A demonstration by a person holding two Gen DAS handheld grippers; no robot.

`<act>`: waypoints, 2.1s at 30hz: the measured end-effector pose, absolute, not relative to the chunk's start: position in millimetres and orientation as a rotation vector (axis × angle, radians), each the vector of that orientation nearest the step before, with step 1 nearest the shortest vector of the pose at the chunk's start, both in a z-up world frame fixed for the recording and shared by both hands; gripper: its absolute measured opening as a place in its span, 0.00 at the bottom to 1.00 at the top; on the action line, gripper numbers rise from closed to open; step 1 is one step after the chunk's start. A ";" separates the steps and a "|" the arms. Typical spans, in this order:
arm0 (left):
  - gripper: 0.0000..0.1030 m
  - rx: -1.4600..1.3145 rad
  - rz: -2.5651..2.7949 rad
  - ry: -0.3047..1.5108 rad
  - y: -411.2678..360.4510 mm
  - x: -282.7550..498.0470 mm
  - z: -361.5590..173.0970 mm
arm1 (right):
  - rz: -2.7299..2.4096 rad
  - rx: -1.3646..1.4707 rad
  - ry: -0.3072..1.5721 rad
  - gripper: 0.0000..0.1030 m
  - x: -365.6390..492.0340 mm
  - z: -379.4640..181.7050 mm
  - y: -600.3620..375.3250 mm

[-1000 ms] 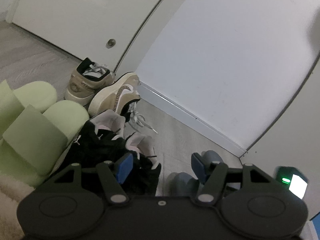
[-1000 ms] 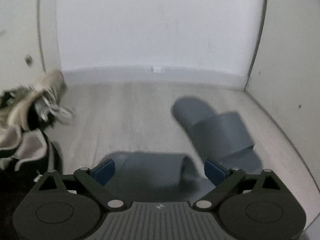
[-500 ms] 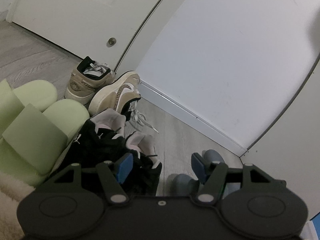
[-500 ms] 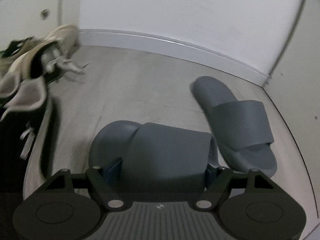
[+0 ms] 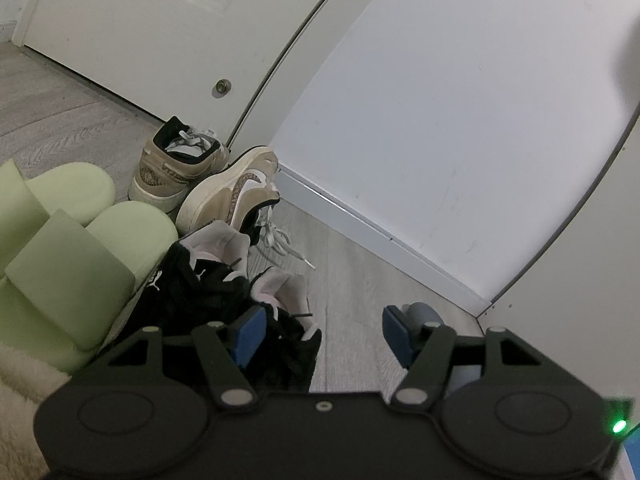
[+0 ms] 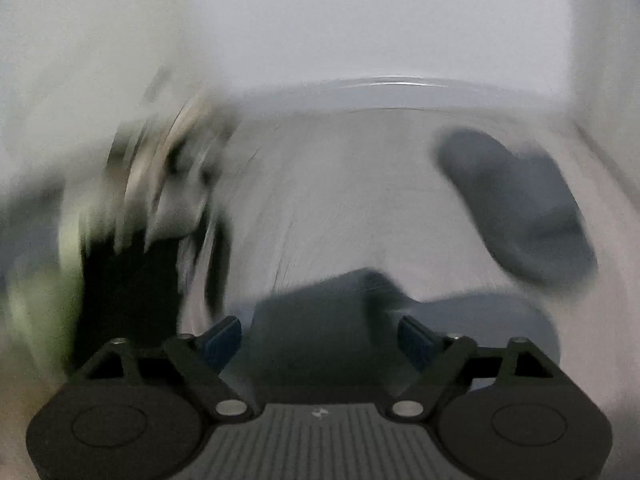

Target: Organize scattered shoes

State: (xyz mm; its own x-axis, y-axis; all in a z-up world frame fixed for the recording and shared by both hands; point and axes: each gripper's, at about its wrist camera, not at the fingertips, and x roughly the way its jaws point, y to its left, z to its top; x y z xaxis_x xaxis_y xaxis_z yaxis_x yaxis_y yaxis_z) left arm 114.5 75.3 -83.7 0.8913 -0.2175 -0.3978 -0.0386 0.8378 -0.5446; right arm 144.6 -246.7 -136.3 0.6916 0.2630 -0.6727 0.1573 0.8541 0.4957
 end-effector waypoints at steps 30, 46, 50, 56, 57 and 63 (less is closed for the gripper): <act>0.64 -0.568 -0.111 0.493 72.1 122.0 -86.2 | -0.032 0.640 0.839 0.86 251.9 -167.5 -245.3; 0.64 -0.560 -0.105 0.497 71.1 122.9 -86.2 | -0.032 0.327 0.811 1.00 224.4 -161.9 -183.6; 0.64 -0.560 -0.103 0.497 71.2 122.5 -85.7 | 0.002 0.265 0.840 0.99 214.8 -157.0 -198.3; 0.64 -0.562 -0.101 0.489 71.6 119.8 -84.3 | -0.075 0.156 0.831 1.00 173.0 -149.0 -228.1; 0.64 -0.560 -0.101 0.488 71.1 119.6 -84.1 | -0.088 0.144 0.824 1.00 165.3 -147.8 -232.6; 0.64 -0.548 -0.104 0.483 69.5 118.0 -83.1 | -0.029 0.122 0.802 1.00 171.7 -149.8 -227.9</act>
